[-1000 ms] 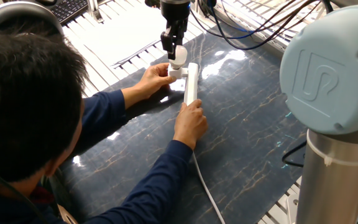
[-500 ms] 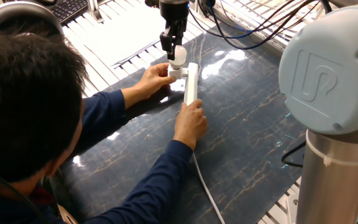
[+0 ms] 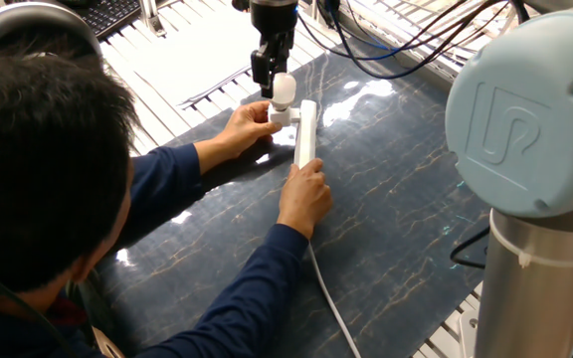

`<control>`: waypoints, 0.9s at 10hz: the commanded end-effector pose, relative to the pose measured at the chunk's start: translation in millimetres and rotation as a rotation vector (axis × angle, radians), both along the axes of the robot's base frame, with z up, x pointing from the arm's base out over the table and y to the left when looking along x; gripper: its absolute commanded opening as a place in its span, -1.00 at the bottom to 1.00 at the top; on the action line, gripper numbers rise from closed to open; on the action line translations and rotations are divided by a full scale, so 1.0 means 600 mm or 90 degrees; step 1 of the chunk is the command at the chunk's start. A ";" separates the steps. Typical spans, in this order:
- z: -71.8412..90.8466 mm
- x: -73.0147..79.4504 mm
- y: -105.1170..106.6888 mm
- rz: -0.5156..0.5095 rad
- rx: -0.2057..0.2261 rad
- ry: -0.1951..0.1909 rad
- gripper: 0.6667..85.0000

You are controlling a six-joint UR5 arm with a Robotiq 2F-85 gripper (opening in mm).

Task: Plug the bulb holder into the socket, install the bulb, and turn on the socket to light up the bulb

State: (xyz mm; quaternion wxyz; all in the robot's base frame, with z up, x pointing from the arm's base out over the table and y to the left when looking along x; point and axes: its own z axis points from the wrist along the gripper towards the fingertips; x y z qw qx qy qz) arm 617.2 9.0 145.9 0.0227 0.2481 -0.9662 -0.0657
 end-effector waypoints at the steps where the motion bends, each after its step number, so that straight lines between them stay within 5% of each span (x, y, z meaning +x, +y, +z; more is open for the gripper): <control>1: -0.001 0.008 0.000 0.011 0.005 -0.013 0.34; 9: 0.004 0.057 -0.055 0.105 -0.082 -0.090 0.38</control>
